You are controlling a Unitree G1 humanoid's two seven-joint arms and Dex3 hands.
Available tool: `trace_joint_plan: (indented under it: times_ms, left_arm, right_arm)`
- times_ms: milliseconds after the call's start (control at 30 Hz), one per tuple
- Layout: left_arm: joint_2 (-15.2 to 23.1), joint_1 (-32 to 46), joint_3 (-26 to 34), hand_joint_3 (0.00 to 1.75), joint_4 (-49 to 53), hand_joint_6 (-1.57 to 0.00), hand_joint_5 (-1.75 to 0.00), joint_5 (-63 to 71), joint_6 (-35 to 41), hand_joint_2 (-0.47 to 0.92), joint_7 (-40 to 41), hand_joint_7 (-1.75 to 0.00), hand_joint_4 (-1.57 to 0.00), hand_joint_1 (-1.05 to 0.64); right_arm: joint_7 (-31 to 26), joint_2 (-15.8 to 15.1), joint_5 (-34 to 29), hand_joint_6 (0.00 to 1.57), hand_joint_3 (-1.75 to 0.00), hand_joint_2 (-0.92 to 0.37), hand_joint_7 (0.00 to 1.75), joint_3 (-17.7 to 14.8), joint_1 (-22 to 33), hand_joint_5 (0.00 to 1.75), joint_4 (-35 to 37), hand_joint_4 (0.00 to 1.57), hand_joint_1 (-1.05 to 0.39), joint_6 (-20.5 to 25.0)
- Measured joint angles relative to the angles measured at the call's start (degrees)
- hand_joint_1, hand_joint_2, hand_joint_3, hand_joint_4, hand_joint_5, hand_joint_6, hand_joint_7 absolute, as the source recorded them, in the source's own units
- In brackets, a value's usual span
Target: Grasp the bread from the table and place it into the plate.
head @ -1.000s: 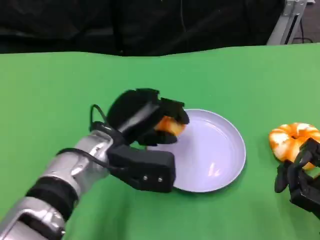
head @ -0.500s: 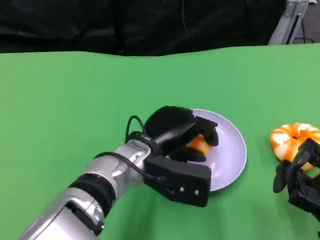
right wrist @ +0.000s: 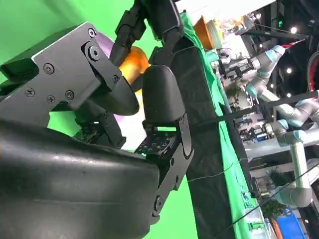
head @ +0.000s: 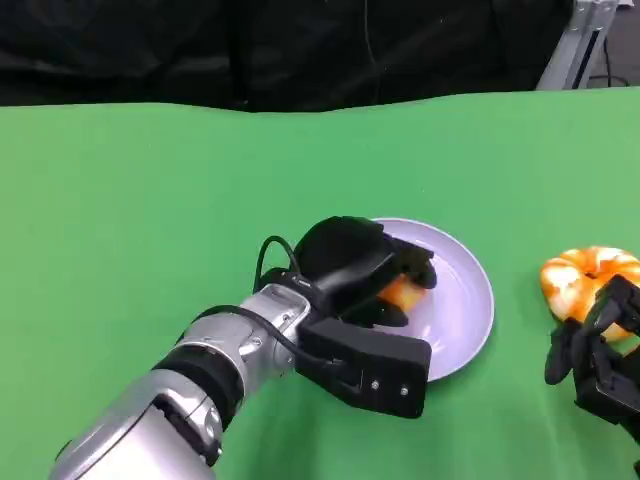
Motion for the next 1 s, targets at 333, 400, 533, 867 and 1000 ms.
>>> trace_joint_plan:
  times_ms: [333, 400, 533, 867, 1000]
  left_arm:
    - [0.52, 0.10, 0.12, 0.42, 0.43, -0.22, 0.00, -0.67, 3.12, 0.92, -4.53, 0.00, 0.00, -1.04]
    - [0.89, 0.22, 0.25, 0.45, 0.43, -0.18, 0.00, -0.76, 3.11, 0.92, -5.73, 0.00, 0.00, -1.05]
    - [1.70, 0.69, 1.21, 0.47, 0.39, -0.16, 0.00, -2.25, 2.78, 0.92, -7.55, 0.00, 0.00, -1.05]
    - [6.73, 4.36, 7.81, 0.28, -8.30, -0.35, -0.11, -11.34, -6.40, 0.92, -15.72, -0.06, -0.30, -0.54]
    - [7.70, 10.16, 15.97, 0.40, -15.20, -0.72, -0.30, -24.38, -10.53, 0.92, -24.51, -0.17, -0.76, -0.15]
  right_arm:
    - [0.00, 0.00, -0.08, 0.76, -1.51, -0.42, 1.74, -0.02, 0.02, 1.75, -0.01, 0.94, -0.06, 0.00]
    - [0.00, 0.00, -0.13, 0.76, -1.51, -0.42, 1.74, -0.02, 0.02, 1.75, -0.01, 0.94, -0.06, -0.01]
    - [0.00, 0.00, -0.25, 0.76, -1.51, -0.42, 1.75, 0.00, 0.04, 1.75, -0.01, 0.94, -0.06, -0.10]
    - [0.11, 0.11, -0.27, 0.76, -1.50, -0.42, 1.74, 0.04, 0.19, 1.75, -0.12, 0.93, -0.06, -0.23]
    - [0.03, 0.12, -0.25, 0.76, -1.50, -0.43, 1.74, -0.05, 0.22, 1.75, -0.14, 0.93, -0.06, -0.25]
